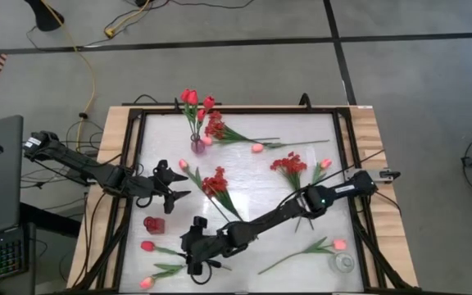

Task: Sort flowers into vase by color
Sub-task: Put the red tulip into the purple vase

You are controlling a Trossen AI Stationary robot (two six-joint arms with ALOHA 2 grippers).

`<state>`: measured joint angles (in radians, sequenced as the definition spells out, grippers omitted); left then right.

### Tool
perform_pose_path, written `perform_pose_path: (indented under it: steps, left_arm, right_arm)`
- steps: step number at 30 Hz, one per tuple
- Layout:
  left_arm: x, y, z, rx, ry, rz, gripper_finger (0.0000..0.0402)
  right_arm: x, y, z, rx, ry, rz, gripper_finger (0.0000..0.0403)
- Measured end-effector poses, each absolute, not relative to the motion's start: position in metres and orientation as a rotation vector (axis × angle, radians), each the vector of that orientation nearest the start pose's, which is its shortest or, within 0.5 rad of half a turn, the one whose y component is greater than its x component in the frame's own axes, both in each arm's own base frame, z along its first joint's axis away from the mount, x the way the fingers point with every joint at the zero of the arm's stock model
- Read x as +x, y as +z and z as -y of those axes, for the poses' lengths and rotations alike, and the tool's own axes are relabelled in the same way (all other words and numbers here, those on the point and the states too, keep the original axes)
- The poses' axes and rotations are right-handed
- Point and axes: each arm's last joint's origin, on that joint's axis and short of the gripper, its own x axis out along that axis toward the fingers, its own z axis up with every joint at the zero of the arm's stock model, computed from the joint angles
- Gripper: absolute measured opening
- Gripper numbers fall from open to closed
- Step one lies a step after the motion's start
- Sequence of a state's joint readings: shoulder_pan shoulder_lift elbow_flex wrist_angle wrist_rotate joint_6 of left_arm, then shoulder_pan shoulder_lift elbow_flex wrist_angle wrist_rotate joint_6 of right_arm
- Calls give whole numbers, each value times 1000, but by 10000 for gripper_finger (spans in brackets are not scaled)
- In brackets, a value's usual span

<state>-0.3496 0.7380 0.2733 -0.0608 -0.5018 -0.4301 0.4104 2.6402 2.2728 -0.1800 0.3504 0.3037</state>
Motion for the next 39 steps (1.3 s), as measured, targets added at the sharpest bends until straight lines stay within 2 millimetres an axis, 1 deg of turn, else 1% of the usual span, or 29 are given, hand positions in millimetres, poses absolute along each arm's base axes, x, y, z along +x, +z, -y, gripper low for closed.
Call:
perform_pose_path:
  steps: [3, 7, 10, 14, 22, 24, 27, 29, 31, 36, 39]
  left_arm:
    - [147, 179, 39, -206, 246, -433, 245]
    - [147, 179, 39, -214, 226, -435, 245]
    - [147, 179, 40, -224, 219, -438, 245]
    - [147, 179, 40, -232, 219, -437, 245]
    - [147, 179, 40, -241, 221, -436, 245]
    - [147, 179, 40, -241, 221, -435, 245]
    - [148, 179, 40, -243, 220, -430, 245]
    - [148, 180, 40, -242, 219, -425, 245]
    - [148, 180, 40, -242, 220, -424, 245]
    - [148, 180, 40, -239, 223, -423, 245]
    - [148, 180, 40, -238, 223, -424, 245]
  right_arm:
    - [539, 146, -231, 113, -1, -468, 286]
    - [538, 130, -243, 116, -6, -449, 286]
    - [536, 128, -245, 117, -29, -448, 286]
    - [536, 130, -245, 120, -44, -446, 286]
    - [534, 125, -245, 122, -51, -459, 285]
    - [533, 123, -245, 118, -51, -466, 285]
    - [534, 113, -247, 117, -46, -469, 285]
    - [535, 100, -248, 122, -30, -477, 285]
    - [535, 94, -248, 131, -25, -470, 285]
    - [536, 93, -248, 141, -26, -467, 283]
    - [536, 93, -248, 143, -30, -476, 272]
